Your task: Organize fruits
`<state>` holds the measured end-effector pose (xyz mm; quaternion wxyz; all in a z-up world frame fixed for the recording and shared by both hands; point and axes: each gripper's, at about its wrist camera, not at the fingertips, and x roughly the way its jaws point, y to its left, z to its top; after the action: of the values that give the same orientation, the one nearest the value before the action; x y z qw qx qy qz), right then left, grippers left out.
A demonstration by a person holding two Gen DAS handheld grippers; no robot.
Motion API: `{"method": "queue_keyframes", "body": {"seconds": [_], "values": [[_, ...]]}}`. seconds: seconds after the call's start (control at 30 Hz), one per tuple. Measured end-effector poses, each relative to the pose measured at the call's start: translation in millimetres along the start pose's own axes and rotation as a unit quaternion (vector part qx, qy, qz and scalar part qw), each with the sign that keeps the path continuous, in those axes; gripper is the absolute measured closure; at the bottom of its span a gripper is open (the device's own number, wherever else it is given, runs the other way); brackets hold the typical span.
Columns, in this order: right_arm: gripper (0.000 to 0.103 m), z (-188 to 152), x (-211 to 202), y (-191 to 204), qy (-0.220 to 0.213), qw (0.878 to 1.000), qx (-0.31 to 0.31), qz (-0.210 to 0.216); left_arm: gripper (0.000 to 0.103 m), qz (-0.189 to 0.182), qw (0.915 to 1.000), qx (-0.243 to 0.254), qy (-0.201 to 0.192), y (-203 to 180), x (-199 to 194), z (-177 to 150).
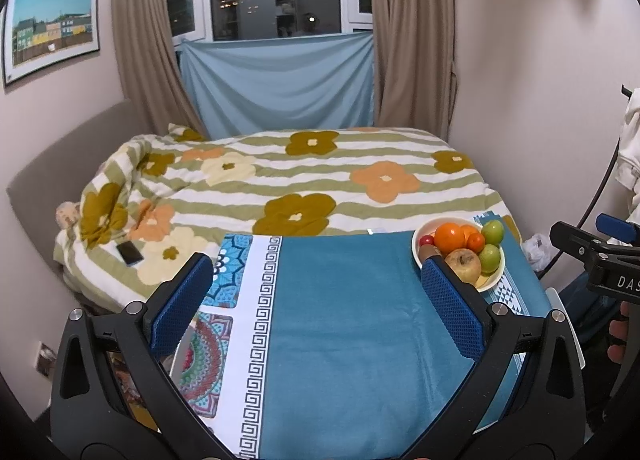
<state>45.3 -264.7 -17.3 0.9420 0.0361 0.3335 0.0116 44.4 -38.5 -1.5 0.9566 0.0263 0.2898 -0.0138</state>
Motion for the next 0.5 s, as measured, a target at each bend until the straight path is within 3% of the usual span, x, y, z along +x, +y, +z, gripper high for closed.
{"method": "queue_keyframes", "body": {"seconds": [0.5], "values": [[0.000, 1.6, 4.6, -1.2, 0.002, 1.000, 0.000, -0.001, 0.000, 0.008, 0.9999, -0.007, 0.000, 2.7, 7.2, 0.0]]}}
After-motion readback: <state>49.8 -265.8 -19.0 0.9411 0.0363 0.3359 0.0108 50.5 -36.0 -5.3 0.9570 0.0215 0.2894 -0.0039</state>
